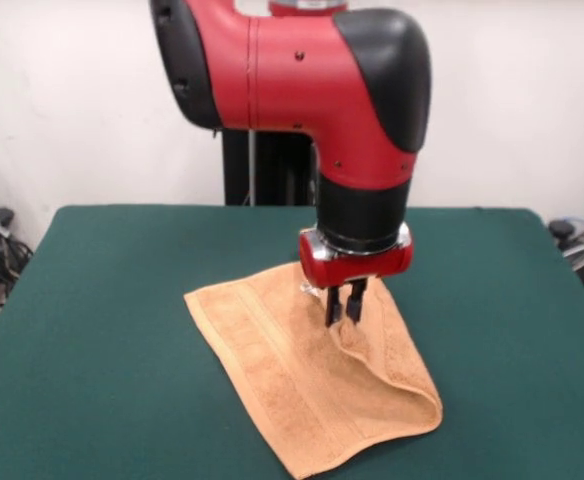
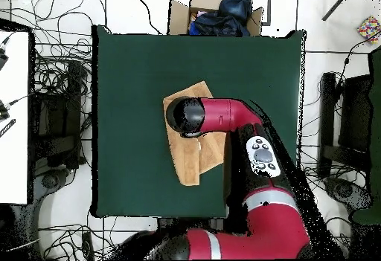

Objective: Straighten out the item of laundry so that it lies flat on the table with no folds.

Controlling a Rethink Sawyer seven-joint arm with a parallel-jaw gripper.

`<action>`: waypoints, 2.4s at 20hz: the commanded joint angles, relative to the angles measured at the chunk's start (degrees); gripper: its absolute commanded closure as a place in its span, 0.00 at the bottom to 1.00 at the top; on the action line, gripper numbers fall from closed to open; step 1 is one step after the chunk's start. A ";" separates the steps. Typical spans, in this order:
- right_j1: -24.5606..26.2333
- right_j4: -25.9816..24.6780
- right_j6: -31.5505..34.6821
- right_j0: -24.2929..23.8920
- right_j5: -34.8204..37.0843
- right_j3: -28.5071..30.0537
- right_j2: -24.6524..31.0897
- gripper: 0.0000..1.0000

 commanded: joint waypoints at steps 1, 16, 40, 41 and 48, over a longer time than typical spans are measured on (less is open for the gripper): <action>-1.15 0.70 5.87 1.45 5.62 2.15 0.45 1.00; 0.09 -0.23 11.52 1.47 -1.96 -0.99 -3.20 1.00; -2.05 10.43 23.73 18.21 5.02 -3.28 -13.65 1.00; -2.19 10.62 23.67 18.36 4.98 -3.13 -13.88 1.00; -3.07 11.07 22.20 17.89 3.94 -1.53 -14.04 1.00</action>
